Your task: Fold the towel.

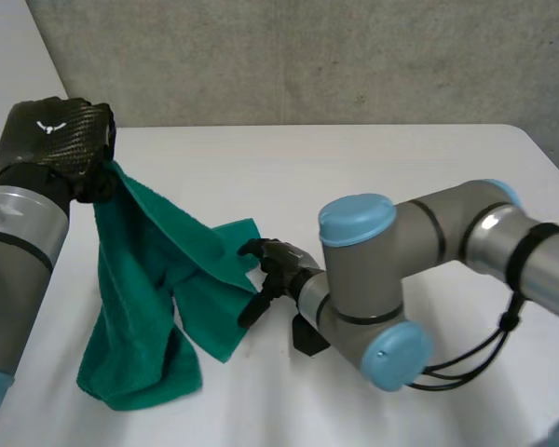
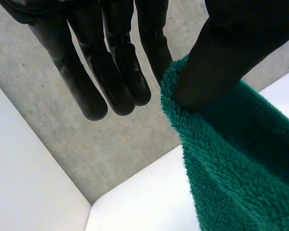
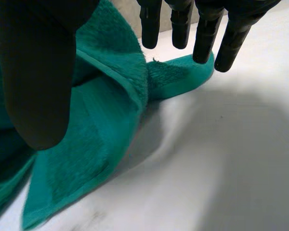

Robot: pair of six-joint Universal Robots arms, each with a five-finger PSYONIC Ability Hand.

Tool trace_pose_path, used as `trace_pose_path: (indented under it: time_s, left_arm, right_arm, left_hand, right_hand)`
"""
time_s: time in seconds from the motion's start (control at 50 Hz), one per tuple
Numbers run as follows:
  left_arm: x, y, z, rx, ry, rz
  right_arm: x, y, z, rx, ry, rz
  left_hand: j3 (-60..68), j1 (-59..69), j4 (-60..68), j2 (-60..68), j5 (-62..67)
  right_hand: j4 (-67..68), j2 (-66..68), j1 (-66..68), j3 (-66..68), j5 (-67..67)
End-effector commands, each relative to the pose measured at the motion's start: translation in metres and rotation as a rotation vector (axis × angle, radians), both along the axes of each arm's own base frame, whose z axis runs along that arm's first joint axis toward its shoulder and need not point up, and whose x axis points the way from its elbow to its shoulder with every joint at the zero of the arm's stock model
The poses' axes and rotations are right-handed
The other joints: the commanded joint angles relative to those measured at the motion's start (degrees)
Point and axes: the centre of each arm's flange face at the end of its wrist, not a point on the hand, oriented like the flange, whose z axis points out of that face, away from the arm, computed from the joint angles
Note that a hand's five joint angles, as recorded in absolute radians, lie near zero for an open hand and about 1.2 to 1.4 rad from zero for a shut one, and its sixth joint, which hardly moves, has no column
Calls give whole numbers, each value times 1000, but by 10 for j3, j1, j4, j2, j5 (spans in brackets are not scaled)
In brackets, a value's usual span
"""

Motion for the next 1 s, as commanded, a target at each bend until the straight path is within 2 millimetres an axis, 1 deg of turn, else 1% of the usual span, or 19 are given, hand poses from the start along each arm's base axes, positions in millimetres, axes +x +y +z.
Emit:
trace_pose_path:
  time_s: [0.02, 0.04, 0.08, 0.14, 0.2, 0.3, 0.32, 0.4, 0.46, 0.48, 0.54, 0.62, 0.64, 0.72, 0.84, 0.88, 0.92, 0.94, 1.0]
  left_arm:
    - [3, 11, 13, -40, 25, -8]
    - [3, 12, 15, -48, 29, -8]
    - [5, 13, 17, -55, 32, -5]
    - [5, 12, 18, -56, 34, -2]
    - [6, 10, 19, -64, 36, 3]
    - [9, 5, 17, -58, 33, 21]
    - [10, 4, 16, -57, 32, 24]
    - [10, 0, 14, -49, 28, 23]
    - [5, -3, 4, -19, 12, -17]
    - [3, -4, 0, -6, 8, -30]
    - [-3, -7, -15, 44, -11, -70]
    - [-12, -6, -39, 125, -44, -107]
    - [-12, -6, -39, 125, -44, -107]
    - [-24, -5, -75, 237, -94, -144]
    - [-33, -16, -109, 319, -133, -156]
    - [-40, -31, -114, 315, -133, -155]
    - [-42, -35, -113, 307, -130, -155]
    - [-50, -51, -105, 263, -112, -152]
    - [-58, -69, -85, 184, -77, -150]
  right_arm:
    - [21, -12, -13, -2, -60, -21]
    - [21, -12, -13, -2, -60, -21]
    - [23, -19, -7, -22, -84, -50]
    - [20, -28, 4, -42, -123, -100]
    - [16, -35, 34, -95, -165, -128]
    - [-18, -55, 104, -294, -161, -185]
    - [-34, -62, 131, -416, -126, -190]
    - [-62, -58, 186, -746, 96, -130]
    - [-68, -48, 196, -844, 230, -60]
    - [-77, -32, 201, -933, 443, 39]
    - [-94, -14, 187, -893, 695, 172]
    - [-115, 15, 164, -729, 865, 314]
    - [-117, 19, 160, -704, 881, 336]
    - [-119, 23, 139, -669, 901, 368]
    - [-107, 4, 103, -661, 897, 371]
    - [-101, -9, 91, -671, 891, 352]
    - [-95, -20, 88, -698, 874, 323]
    - [-92, -26, 89, -718, 865, 306]
    - [-78, -51, 97, -800, 806, 210]
  left_hand:
    - [116, 143, 115, 113, 155]
    - [116, 143, 115, 113, 155]
    - [116, 143, 115, 113, 155]
    - [116, 143, 115, 113, 155]
    - [116, 143, 115, 113, 155]
    - [116, 143, 115, 113, 155]
    - [116, 143, 115, 113, 155]
    - [116, 143, 115, 113, 155]
    - [116, 143, 115, 113, 155]
    - [116, 143, 115, 113, 155]
    - [116, 143, 115, 113, 155]
    - [116, 143, 115, 113, 155]
    - [116, 143, 115, 113, 155]
    - [116, 143, 115, 113, 155]
    - [116, 143, 115, 113, 155]
    - [116, 143, 115, 113, 155]
    - [116, 143, 115, 113, 155]
    - [116, 143, 115, 113, 155]
    - [116, 143, 115, 113, 155]
  right_hand:
    - [352, 357, 368, 361, 348]
    - [354, 359, 370, 362, 350]
    - [661, 666, 677, 670, 657]
    - [663, 668, 679, 671, 658]
    - [663, 668, 679, 671, 658]
    - [663, 668, 679, 671, 658]
    - [663, 668, 679, 671, 658]
    - [663, 668, 679, 671, 658]
    - [663, 668, 679, 671, 658]
    - [663, 668, 679, 671, 658]
    - [663, 668, 679, 671, 658]
    - [663, 668, 679, 671, 658]
    - [663, 668, 679, 671, 658]
    - [663, 668, 679, 671, 658]
    - [663, 668, 679, 671, 658]
    - [663, 668, 679, 671, 658]
    - [663, 668, 679, 671, 658]
    - [663, 668, 679, 671, 658]
    - [663, 668, 679, 671, 658]
